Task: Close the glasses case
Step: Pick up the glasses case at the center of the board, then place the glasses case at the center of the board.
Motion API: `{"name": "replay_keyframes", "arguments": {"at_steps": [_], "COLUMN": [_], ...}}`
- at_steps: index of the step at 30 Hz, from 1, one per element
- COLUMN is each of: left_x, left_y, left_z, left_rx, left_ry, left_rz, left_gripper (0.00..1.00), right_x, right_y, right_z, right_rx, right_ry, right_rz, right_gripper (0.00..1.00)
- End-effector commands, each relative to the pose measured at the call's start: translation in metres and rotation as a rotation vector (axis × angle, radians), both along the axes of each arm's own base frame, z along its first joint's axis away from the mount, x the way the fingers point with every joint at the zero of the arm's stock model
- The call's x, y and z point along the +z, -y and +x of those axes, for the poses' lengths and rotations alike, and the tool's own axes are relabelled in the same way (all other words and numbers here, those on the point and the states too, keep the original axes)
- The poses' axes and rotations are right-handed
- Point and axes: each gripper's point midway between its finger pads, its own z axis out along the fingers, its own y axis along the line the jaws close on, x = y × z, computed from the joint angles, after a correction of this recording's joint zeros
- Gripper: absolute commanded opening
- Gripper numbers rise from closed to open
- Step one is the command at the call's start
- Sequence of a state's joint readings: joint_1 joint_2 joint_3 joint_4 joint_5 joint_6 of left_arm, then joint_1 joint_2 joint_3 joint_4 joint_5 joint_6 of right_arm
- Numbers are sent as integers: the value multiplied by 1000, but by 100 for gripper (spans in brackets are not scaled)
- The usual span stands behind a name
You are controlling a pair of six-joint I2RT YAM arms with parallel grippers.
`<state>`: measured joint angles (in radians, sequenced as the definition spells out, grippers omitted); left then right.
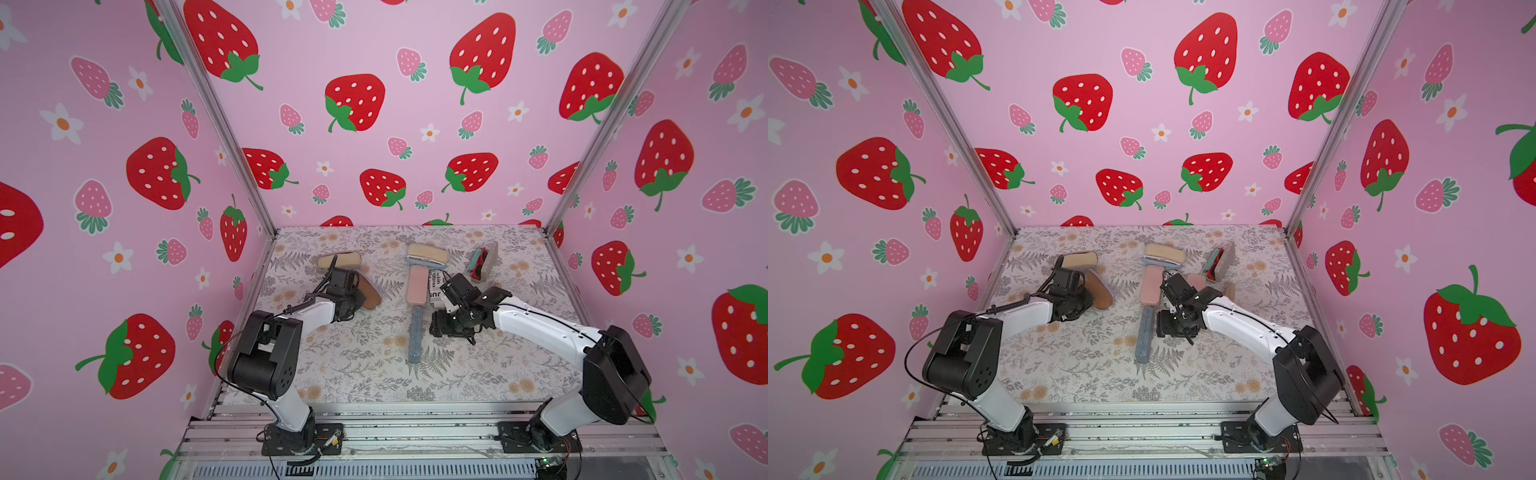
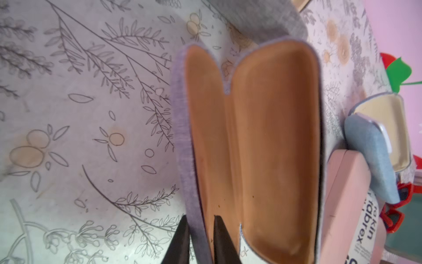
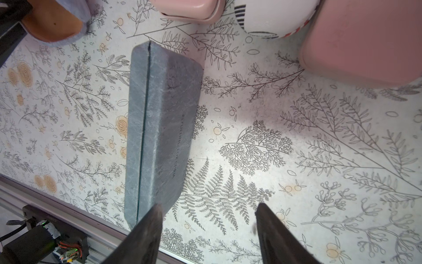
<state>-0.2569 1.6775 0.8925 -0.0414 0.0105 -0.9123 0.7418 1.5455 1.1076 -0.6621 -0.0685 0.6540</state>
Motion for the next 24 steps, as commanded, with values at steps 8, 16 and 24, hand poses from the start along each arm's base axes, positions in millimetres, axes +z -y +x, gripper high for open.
{"name": "replay_keyframes", "arguments": {"at_steps": [8,16,24], "left_x": [30,26,20], "left_y": [11,20,26], "left_z": [-28,-82,-122], "left_rx": [-82,-174,-215], "left_ry": [42,22,21], "left_rz": [0,57,92], "left_gripper": [7,1,1], "right_x": [10,5,-12], "right_y": [-15,-46,-53], "right_z": [-10,-11,-6], "right_rx": [22,50,44], "right_ry": [-2,-6,-45], "right_rz": [-3,-64,-169], "right_gripper": [68,75,77]}}
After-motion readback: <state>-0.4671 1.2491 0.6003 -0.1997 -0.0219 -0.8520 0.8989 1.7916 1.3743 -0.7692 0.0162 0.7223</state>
